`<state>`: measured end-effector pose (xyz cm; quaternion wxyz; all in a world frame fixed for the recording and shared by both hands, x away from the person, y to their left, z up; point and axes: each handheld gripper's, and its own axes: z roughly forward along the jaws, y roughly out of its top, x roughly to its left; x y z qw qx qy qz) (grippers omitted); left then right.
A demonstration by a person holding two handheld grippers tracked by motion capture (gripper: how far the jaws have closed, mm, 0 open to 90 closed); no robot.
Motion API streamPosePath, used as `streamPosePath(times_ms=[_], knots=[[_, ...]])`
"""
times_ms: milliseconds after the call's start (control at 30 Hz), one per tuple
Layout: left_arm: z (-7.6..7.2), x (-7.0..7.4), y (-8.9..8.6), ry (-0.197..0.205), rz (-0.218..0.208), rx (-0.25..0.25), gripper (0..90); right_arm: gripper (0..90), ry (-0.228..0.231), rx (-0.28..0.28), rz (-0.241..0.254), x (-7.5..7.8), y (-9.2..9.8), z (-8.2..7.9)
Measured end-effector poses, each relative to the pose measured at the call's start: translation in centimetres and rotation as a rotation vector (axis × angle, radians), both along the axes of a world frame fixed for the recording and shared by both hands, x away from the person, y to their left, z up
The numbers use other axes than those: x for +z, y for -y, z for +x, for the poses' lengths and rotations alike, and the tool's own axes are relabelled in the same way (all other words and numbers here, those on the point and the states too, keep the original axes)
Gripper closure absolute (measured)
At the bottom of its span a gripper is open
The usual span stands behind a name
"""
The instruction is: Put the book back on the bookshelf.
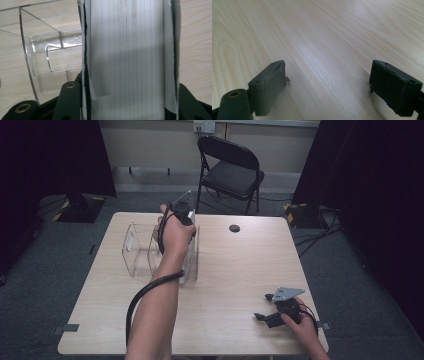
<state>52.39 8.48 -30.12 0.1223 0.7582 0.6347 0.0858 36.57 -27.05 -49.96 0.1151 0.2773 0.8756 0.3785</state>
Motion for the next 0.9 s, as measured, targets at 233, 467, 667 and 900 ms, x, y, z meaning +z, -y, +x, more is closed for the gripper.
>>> streamPosePath(times_ms=[233,467,667,900], knots=[[0.13,-0.08,-0.10,-0.002,-0.004,0.011,52.8,12.9,0.004,0.004,0.001,-0.02,0.00,0.03],[0.37,-0.10,0.00,0.001,0.000,0.008,52.7,12.9,0.005,0.005,0.001,-0.02,0.00,0.04],[0.45,-0.25,-0.19,0.009,-0.001,-0.001,52.7,12.9,0.004,0.006,0.003,-0.03,0.00,0.04],[0.08,-0.72,-0.15,0.001,-0.010,0.003,52.3,12.9,0.004,0.004,0.002,-0.02,-0.01,0.03]])
